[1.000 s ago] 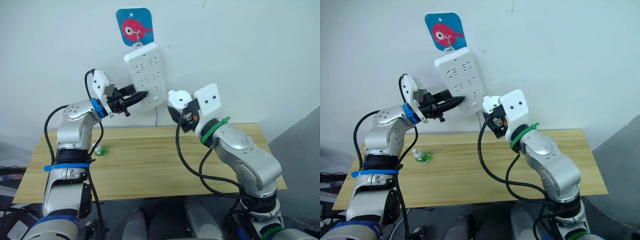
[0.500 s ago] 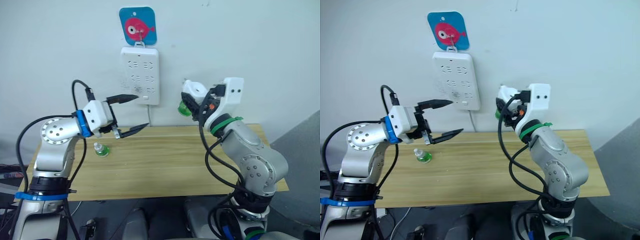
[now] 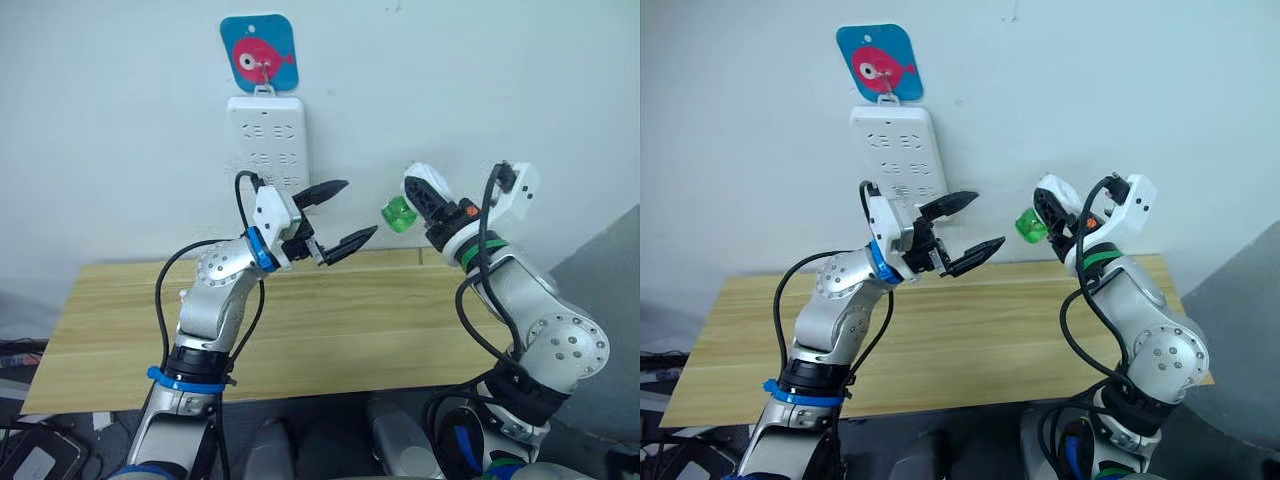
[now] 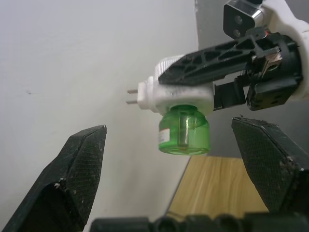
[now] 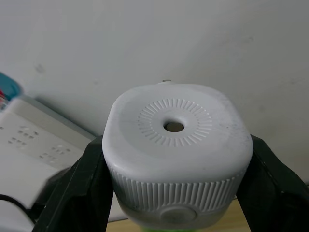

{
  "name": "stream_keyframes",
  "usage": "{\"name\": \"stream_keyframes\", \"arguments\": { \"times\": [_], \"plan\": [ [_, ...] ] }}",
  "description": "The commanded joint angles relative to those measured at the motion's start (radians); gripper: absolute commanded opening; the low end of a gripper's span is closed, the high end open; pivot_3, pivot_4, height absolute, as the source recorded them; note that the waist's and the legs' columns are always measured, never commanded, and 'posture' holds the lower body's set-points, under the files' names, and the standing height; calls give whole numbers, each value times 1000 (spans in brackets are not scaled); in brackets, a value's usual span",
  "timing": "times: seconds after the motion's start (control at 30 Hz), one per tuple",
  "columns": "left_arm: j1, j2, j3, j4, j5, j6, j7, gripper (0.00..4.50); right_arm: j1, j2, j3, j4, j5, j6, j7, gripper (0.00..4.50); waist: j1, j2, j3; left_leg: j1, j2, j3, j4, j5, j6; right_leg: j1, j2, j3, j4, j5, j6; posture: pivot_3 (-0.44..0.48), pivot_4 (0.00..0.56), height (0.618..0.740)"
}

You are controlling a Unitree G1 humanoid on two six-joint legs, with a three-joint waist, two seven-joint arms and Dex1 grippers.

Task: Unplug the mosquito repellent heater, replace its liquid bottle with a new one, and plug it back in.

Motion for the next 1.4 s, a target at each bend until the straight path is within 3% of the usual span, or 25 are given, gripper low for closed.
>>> {"name": "stream_keyframes", "arguments": {
  "times": [0.03,0.2,0.5,0.97,1.07,1.23,1.4],
  "plan": [
    [-19,-11,-8,-39,-55,61,-9,4500,-10,91,54,-12,211,-126,-85,2958,-2,0,0,0,0,0,0,0,0,0,0,0,0,0,0,-257,198,725],
    [-25,2,24,-81,-97,124,11,4500,46,-15,133,-5,357,-236,-106,2958,-3,0,0,0,1,0,0,0,0,0,1,0,-1,0,0,-262,198,725],
    [-23,45,39,-157,-102,130,10,4500,94,-150,235,7,435,-361,-116,2958,0,0,0,0,0,0,0,0,0,0,1,0,-1,0,0,-244,194,725],
    [-38,43,11,-118,-86,103,-7,4500,109,-266,351,6,516,-486,-123,2958,3,0,0,0,0,0,0,0,0,0,1,1,-2,-3,5,-241,196,725],
    [-45,42,17,-109,-88,95,-9,3916,113,-277,367,4,519,-504,-123,2958,3,0,0,0,0,0,0,0,0,0,1,1,-2,-3,5,-241,197,725],
    [-44,48,12,-107,-89,87,-24,2341,122,-302,389,-2,533,-526,-123,2958,4,0,0,0,0,0,0,0,0,0,1,1,-2,-3,5,-241,200,725],
    [-38,56,15,-107,-91,94,-34,2255,127,-334,404,-4,588,-539,-116,2958,4,0,0,0,0,0,0,0,0,0,1,1,-2,-3,5,-240,202,725]
  ]
}}
